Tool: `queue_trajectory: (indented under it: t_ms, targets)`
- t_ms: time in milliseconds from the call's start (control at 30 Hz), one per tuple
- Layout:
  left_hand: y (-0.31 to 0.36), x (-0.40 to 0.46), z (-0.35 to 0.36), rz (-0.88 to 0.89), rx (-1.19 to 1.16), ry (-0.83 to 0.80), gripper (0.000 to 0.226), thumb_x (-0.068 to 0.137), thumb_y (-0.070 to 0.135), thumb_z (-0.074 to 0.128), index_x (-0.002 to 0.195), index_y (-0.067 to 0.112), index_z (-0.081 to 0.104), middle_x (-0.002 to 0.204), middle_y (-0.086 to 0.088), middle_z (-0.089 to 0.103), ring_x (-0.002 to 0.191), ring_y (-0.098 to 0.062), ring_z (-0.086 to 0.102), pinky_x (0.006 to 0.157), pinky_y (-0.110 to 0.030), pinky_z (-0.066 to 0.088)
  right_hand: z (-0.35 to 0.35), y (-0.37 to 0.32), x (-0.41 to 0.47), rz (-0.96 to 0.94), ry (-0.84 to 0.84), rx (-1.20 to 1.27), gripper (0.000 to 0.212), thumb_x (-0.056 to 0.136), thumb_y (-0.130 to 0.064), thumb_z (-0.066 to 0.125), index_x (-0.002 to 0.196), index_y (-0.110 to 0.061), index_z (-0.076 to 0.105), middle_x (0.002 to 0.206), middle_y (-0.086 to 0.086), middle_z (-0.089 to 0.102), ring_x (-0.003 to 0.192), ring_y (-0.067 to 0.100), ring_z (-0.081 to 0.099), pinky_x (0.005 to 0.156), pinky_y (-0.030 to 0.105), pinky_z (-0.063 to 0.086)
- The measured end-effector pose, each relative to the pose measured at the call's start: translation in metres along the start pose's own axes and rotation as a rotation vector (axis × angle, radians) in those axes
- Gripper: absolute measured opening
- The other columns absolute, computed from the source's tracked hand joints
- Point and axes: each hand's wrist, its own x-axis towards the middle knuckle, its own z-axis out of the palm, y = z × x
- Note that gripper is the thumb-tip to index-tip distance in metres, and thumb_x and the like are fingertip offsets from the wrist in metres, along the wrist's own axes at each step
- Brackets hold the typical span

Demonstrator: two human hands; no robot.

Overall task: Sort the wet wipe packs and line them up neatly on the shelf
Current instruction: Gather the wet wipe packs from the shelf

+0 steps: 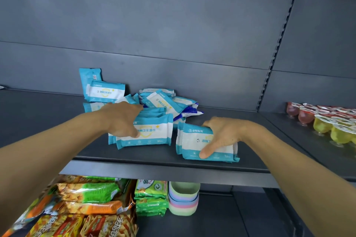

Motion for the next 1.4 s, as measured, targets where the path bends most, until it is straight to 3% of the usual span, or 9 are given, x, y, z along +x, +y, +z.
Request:
queue_trajectory:
  t_ms: [100, 233, 467, 633, 733, 833, 1067, 1200, 1400]
  targets:
    - [0.005, 0.001, 0.002, 0.009, -0.005, 0.002, 0.077, 0.089, 0.059, 0.048, 0.149, 0.021, 0.017, 0.143, 0.001, 0.042, 0.127, -0.022, 0.043, 0.101, -0.035, 0.036, -0.001, -0.002, 0.005, -0.014, 0.112, -0.068, 0.067, 0.053, -0.058, 0.083, 0.099, -0.017, 0.056, 0.098, -0.003, 0.056, 0.083, 0.014, 0.056, 0.065, 0.028, 0.048]
    - [0.006, 0.004, 0.003, 0.003, -0.031, 0.017, 0.08, 0.088, 0.06, 0.048, 0.15, 0.021, 0.015, 0.145, 0.0, 0.04, 0.126, -0.023, 0.044, 0.097, -0.034, 0.039, 0.005, 0.001, 0.008, -0.022, 0.375, -0.217, 0.083, 0.056, -0.061, 0.079, 0.116, -0.016, 0.042, 0.104, -0.001, 0.039, 0.09, 0.021, 0.048, 0.069, 0.031, 0.037]
    - [0.004, 0.003, 0.0, -0.016, 0.051, -0.024, 0.083, 0.087, 0.059, 0.051, 0.15, 0.024, 0.01, 0.139, -0.002, 0.046, 0.121, -0.025, 0.048, 0.095, -0.037, 0.041, -0.004, 0.011, 0.005, -0.08, 0.205, -0.231, 0.071, 0.08, -0.048, 0.064, 0.135, -0.02, 0.029, 0.124, 0.003, 0.054, 0.104, 0.024, 0.052, 0.078, 0.03, 0.042]
    - [-0.002, -0.009, 0.002, -0.018, 0.054, 0.043, 0.081, 0.088, 0.057, 0.052, 0.151, 0.029, 0.01, 0.144, 0.0, 0.042, 0.127, -0.025, 0.043, 0.096, -0.039, 0.038, 0.0, 0.004, 0.007, -0.137, 0.332, -0.154, 0.056, 0.074, -0.053, 0.069, 0.119, -0.029, 0.045, 0.102, -0.009, 0.055, 0.09, 0.017, 0.048, 0.073, 0.033, 0.043]
    - [-0.019, -0.027, 0.001, -0.042, -0.024, 0.082, 0.077, 0.088, 0.055, 0.054, 0.148, 0.026, 0.017, 0.142, 0.0, 0.043, 0.125, -0.024, 0.045, 0.087, -0.036, 0.039, 0.002, -0.013, 0.002, -0.17, 0.401, -0.041, 0.05, 0.076, -0.052, 0.069, 0.116, -0.03, 0.049, 0.106, -0.01, 0.06, 0.092, 0.017, 0.054, 0.079, 0.038, 0.049]
    - [-0.052, -0.057, 0.0, -0.053, -0.129, 0.108, 0.075, 0.086, 0.055, 0.056, 0.146, 0.026, 0.022, 0.142, 0.002, 0.043, 0.123, -0.022, 0.046, 0.093, -0.037, 0.043, 0.003, -0.048, -0.011, -0.211, 0.448, 0.062, 0.046, 0.077, -0.049, 0.068, 0.114, -0.027, 0.054, 0.104, -0.008, 0.063, 0.09, 0.016, 0.059, 0.078, 0.041, 0.051]
    - [-0.152, -0.16, 0.019, -0.003, -0.254, 0.12, 0.051, 0.081, 0.049, 0.067, 0.119, 0.023, 0.044, 0.11, 0.005, 0.059, 0.093, -0.018, 0.056, 0.086, -0.04, 0.048, 0.036, -0.182, -0.048, -0.312, 0.455, 0.153, 0.028, 0.077, -0.046, 0.07, 0.09, -0.028, 0.054, 0.087, -0.012, 0.058, 0.076, 0.007, 0.055, 0.062, 0.018, 0.042]
    - [-0.219, -0.217, 0.058, -0.011, -0.268, 0.059, 0.049, 0.08, 0.048, 0.068, 0.115, 0.023, 0.044, 0.107, 0.004, 0.06, 0.091, -0.019, 0.058, 0.081, -0.037, 0.049, 0.085, -0.265, -0.058, -0.323, 0.405, 0.192, 0.027, 0.075, -0.044, 0.073, 0.083, -0.03, 0.051, 0.079, -0.011, 0.057, 0.07, 0.006, 0.053, 0.06, 0.022, 0.04]
    - [-0.283, -0.282, 0.139, -0.064, -0.252, -0.084, 0.054, 0.08, 0.046, 0.069, 0.12, 0.02, 0.043, 0.108, 0.001, 0.059, 0.092, -0.02, 0.054, 0.076, -0.032, 0.042, 0.177, -0.351, -0.054, -0.281, 0.255, 0.218, 0.038, 0.077, -0.044, 0.073, 0.102, -0.022, 0.054, 0.086, -0.011, 0.058, 0.072, 0.005, 0.054, 0.058, 0.016, 0.038]
